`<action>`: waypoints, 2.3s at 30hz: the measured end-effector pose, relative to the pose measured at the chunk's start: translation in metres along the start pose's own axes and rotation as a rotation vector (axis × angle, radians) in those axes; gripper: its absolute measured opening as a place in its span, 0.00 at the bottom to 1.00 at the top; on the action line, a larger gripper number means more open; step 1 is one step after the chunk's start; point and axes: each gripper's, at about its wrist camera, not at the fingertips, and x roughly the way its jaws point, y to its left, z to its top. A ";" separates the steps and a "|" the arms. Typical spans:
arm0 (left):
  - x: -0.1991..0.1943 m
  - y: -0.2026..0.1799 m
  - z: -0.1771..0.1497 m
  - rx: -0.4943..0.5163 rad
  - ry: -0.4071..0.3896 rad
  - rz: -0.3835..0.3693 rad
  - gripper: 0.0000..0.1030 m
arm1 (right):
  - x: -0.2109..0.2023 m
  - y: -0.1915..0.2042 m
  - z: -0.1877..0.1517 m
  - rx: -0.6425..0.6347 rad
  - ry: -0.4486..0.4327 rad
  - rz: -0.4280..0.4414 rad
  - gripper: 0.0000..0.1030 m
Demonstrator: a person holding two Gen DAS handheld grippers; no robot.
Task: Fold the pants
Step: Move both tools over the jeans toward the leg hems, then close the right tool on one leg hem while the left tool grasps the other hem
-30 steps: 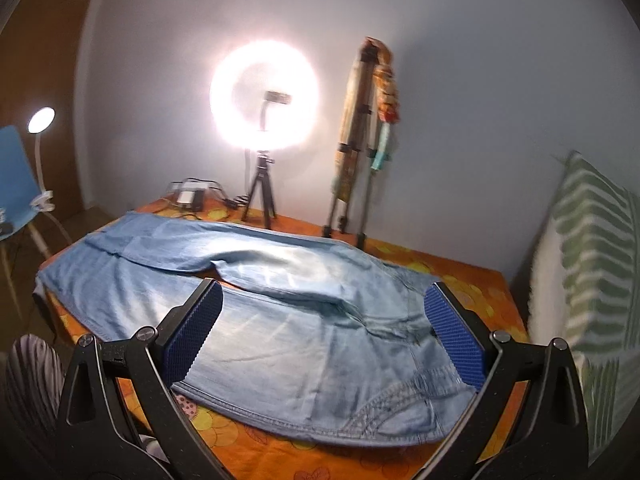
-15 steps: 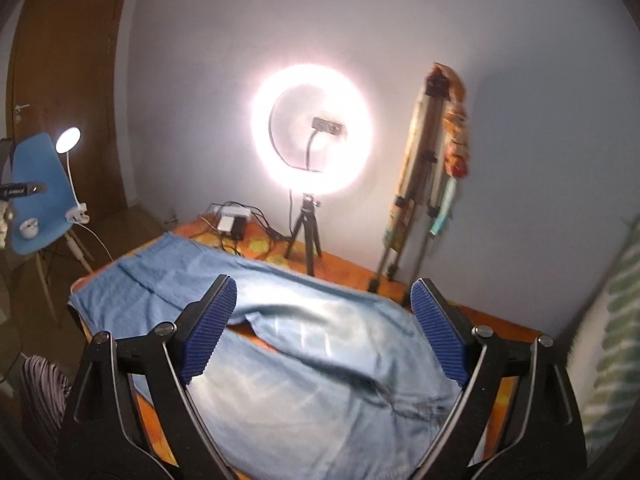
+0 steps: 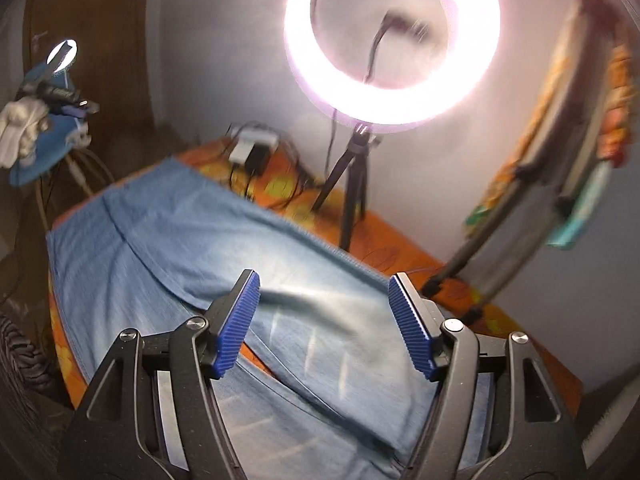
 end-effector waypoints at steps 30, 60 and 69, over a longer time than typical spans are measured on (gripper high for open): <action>0.142 0.081 0.026 0.057 0.026 -0.057 0.66 | 0.347 0.241 0.158 -0.143 0.141 0.540 0.56; 0.234 0.051 0.058 -0.248 0.207 -0.219 0.67 | 0.335 0.312 0.097 -0.241 0.089 0.572 0.05; 0.232 0.044 0.051 -0.228 0.199 -0.207 0.63 | 0.320 0.303 0.096 -0.221 0.072 0.602 0.05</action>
